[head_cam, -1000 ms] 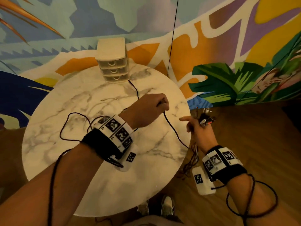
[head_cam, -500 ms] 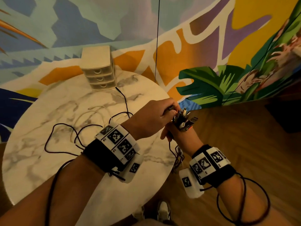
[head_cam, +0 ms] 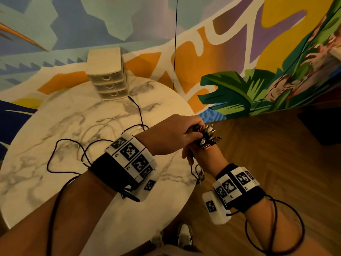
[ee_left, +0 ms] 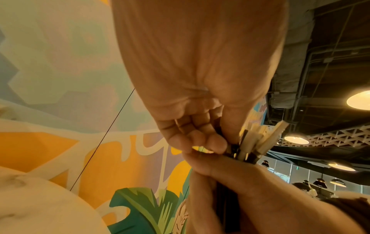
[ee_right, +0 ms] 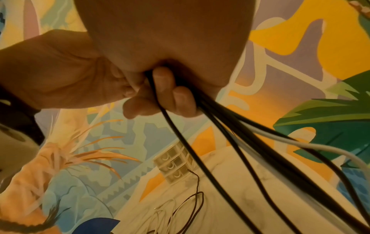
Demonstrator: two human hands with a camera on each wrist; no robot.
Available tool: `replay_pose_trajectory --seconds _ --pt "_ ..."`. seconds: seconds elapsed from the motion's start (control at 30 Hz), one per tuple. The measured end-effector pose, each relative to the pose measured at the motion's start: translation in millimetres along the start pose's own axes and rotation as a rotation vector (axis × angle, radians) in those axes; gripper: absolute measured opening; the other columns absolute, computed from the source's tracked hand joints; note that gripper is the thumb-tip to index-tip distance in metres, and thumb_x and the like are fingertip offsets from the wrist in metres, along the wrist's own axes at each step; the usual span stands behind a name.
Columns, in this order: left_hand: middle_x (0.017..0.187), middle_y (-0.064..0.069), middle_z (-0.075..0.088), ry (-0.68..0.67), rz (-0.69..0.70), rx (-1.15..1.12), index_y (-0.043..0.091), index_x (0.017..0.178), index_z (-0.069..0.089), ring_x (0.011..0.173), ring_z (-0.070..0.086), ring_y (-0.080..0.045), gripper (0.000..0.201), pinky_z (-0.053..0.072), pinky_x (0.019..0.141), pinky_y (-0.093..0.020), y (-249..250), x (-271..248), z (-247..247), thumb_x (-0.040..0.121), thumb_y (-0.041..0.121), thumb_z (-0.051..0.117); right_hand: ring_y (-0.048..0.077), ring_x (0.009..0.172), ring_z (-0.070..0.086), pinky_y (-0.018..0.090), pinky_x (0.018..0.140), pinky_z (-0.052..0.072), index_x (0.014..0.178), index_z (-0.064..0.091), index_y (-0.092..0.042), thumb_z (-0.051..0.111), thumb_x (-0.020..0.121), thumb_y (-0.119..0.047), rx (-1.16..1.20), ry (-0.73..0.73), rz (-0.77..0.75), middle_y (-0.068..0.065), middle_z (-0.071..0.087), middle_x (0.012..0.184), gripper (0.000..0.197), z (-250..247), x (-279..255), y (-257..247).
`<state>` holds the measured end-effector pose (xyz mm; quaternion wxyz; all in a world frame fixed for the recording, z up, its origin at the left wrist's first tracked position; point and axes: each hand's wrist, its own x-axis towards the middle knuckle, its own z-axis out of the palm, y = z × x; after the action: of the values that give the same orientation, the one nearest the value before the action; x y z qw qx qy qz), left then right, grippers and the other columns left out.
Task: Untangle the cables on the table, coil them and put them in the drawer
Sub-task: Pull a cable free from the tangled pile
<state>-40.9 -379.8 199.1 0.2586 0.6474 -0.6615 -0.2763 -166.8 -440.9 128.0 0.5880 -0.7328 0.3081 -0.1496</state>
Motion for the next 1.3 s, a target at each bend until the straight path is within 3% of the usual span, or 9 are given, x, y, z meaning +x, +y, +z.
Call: replay_pose_trajectory --seconds 0.33,0.53,0.67,0.77,0.87,0.97,1.07,1.13,1.3 --pt "0.072 0.017 0.054 0.019 0.087 0.014 0.021 0.098 0.051 0.066 0.054 -0.001 0.004 0.038 0.059 -0.012 1.7 3.0 -1.1 0.095 0.020 0.052 0.017 0.049 0.052 0.057 0.065 0.050 0.055 0.050 -0.012 0.040 0.093 -0.008 0.053 0.016 -0.039 -0.002 0.052 0.049 0.039 -2.9 4.6 -1.5" --pt "0.073 0.011 0.057 0.116 0.088 -0.072 0.016 0.103 0.055 0.065 0.055 -0.004 0.010 0.041 0.059 -0.014 1.8 3.8 -0.9 0.093 0.019 0.055 0.003 0.044 0.047 0.028 0.051 0.041 0.064 0.048 -0.014 0.041 0.096 -0.001 0.048 0.071 -0.074 0.000 0.049 0.052 0.036 -4.1 7.5 -6.9" --pt "0.081 0.004 0.059 0.337 -0.095 -0.316 0.015 0.101 0.054 0.072 0.056 -0.008 0.021 0.044 0.068 -0.022 -17.4 6.9 10.1 0.083 0.008 0.063 0.008 0.077 0.053 0.014 0.077 0.040 0.082 0.060 0.001 0.044 0.096 -0.013 -0.016 0.333 -0.269 0.009 0.059 0.085 0.025 -19.7 9.3 -14.3" --pt "0.113 -0.005 0.062 0.087 -0.106 -0.265 0.009 0.117 0.057 0.104 0.057 -0.017 0.036 0.046 0.087 -0.029 -11.3 15.2 32.2 0.082 0.003 0.065 -0.007 0.115 0.047 0.007 0.097 0.033 0.128 0.054 -0.012 0.045 0.097 -0.025 -0.034 0.239 -0.316 -0.001 0.055 0.128 0.035 -31.8 11.6 -24.5" --pt "0.136 -0.019 0.045 0.022 -0.077 -0.368 -0.004 0.134 0.038 0.126 0.042 -0.025 0.042 0.030 0.106 -0.026 15.2 36.6 52.6 0.093 -0.008 0.045 0.002 0.117 0.052 0.017 0.096 0.040 0.126 0.059 -0.027 0.046 0.098 -0.033 -0.117 0.077 -0.212 -0.004 0.057 0.129 0.031 -46.5 13.1 -40.2" --pt "0.080 -0.006 0.057 0.081 -0.257 -0.726 0.004 0.101 0.053 0.071 0.053 -0.014 0.023 0.048 0.067 -0.030 27.2 52.2 57.4 0.089 -0.009 0.038 0.004 0.072 0.061 0.016 0.053 0.047 0.122 0.061 -0.023 0.051 0.094 -0.041 0.194 0.057 -0.035 0.008 0.065 0.102 0.035 -61.2 9.5 -41.0" --pt "0.048 0.000 0.040 0.085 -0.348 -1.025 0.007 0.064 0.042 0.041 0.034 -0.012 0.017 0.026 0.043 -0.024 23.9 58.5 57.2 0.079 0.014 0.046 0.011 0.056 0.048 0.024 0.050 0.043 0.124 0.051 -0.005 0.072 0.070 -0.047 0.500 -0.076 0.049 0.003 0.050 0.072 0.071 -62.5 0.5 -13.7" --pt "0.043 0.000 0.033 0.090 -0.347 -1.105 0.012 0.054 0.035 0.037 0.025 -0.013 0.028 0.019 0.043 -0.028 25.4 61.8 54.0 0.078 0.019 0.048 0.013 0.053 0.044 0.030 0.052 0.039 0.096 0.055 0.002 0.072 0.070 -0.034 0.261 -0.150 0.056 0.008 0.046 0.068 0.048 -52.1 -4.7 14.0" --pt "0.033 0.007 0.030 0.220 -0.142 -0.297 0.023 0.044 0.034 0.032 0.028 -0.006 0.051 0.022 0.041 -0.018 41.8 70.7 36.4 0.089 0.016 0.057 0.025 0.053 0.045 0.034 0.056 0.039 0.070 0.056 0.003 0.063 0.083 -0.025 -0.082 0.068 0.232 0.023 0.052 0.061 0.032 -46.9 2.9 82.9"
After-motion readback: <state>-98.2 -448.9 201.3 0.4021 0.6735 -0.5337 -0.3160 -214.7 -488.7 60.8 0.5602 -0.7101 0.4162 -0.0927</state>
